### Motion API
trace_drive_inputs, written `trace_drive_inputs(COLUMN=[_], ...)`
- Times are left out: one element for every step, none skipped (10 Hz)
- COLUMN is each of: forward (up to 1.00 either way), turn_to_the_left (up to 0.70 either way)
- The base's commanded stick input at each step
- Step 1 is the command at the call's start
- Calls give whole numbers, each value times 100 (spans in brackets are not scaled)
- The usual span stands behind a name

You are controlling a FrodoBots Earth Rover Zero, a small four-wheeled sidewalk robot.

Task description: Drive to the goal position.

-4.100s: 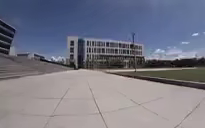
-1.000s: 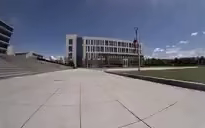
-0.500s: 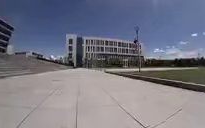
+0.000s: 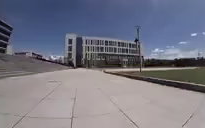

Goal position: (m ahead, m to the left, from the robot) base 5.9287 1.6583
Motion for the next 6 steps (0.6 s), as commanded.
trace_drive_inputs(forward=[35,35,35,34,33,33], turn_to_the_left=[0,0,0,0,0,0])
